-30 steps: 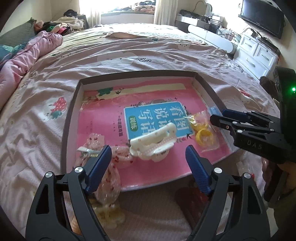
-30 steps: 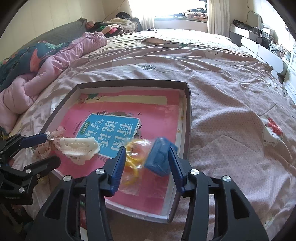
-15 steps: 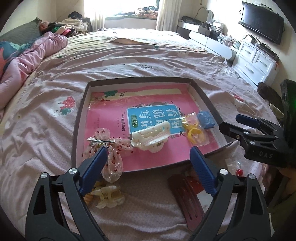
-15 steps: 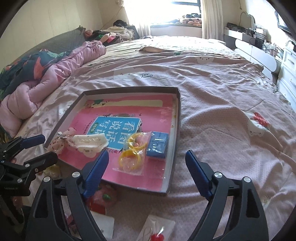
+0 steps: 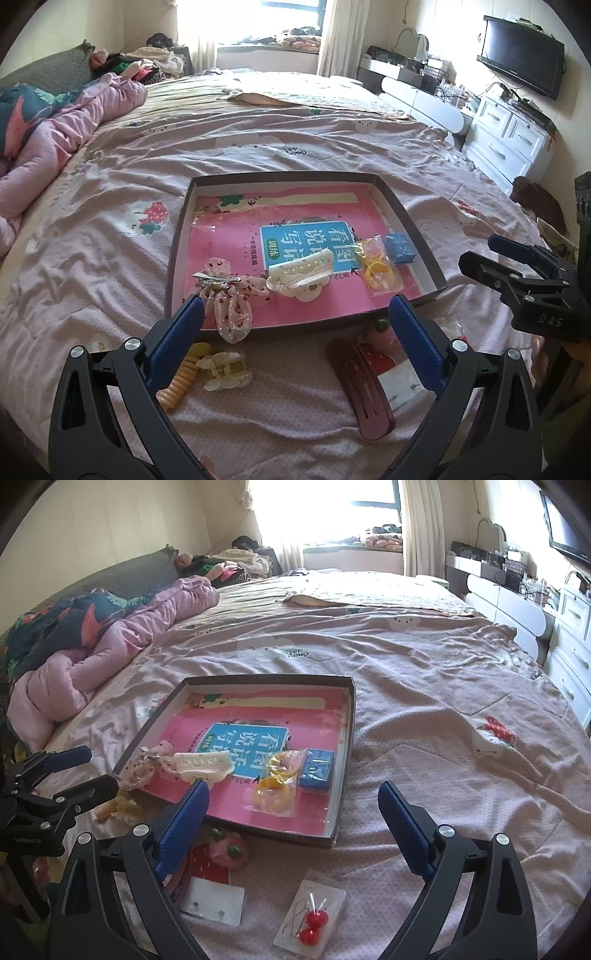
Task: Organize jewelry
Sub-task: 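Withdraw both grippers from the tray and hold above the bed, then grasp the orange spiral hair tie with the left gripper while the right gripper grasps the clear stud-earring bag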
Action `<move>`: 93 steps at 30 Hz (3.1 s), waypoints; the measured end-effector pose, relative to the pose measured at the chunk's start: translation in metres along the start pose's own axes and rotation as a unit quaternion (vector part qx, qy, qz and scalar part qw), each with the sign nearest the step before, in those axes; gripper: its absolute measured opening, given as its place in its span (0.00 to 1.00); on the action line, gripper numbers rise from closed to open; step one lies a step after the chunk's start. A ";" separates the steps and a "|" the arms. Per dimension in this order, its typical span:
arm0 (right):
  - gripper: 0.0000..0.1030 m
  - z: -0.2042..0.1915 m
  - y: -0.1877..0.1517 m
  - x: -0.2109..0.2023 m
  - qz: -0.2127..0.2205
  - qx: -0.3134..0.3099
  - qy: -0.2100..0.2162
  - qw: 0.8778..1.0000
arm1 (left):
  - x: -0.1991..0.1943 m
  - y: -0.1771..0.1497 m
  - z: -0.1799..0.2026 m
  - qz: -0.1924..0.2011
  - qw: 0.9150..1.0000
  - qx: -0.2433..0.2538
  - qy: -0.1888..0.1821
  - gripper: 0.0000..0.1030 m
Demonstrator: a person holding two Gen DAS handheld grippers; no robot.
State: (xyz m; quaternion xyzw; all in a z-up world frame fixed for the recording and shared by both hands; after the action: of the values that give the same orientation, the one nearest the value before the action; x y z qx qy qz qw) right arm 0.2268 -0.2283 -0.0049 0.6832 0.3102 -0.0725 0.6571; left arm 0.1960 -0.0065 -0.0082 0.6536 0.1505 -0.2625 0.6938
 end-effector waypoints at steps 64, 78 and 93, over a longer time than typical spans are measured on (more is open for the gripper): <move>0.88 -0.053 -0.064 -0.067 -0.028 -0.076 0.057 0.995 | -0.074 -0.079 -0.045 -0.025 0.996 -0.051 0.069 0.89; 0.88 -0.053 -0.091 -0.037 -0.065 -0.109 0.043 0.991 | -0.058 -0.092 -0.063 -0.042 0.994 -0.055 0.083 0.89; 0.88 -0.061 -0.111 0.014 -0.111 -0.184 0.034 0.976 | -0.017 -0.091 -0.089 -0.075 0.992 -0.032 0.095 0.89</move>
State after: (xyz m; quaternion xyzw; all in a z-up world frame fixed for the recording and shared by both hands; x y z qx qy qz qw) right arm 0.1612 -0.1720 -0.0982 0.5142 0.4145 -0.0637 0.7482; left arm 0.1436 0.0838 -0.0831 0.6397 0.2727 -0.2460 0.6752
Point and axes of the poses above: each gripper's, at about its wrist camera, not at the fingertips, and x roughly the way its jaws point, z to its right, y to its top, the point moved 3 cm from there along x, roughly the way its jaws point, and after that the axes turned 13 degrees about z, right-handed, at the moved point
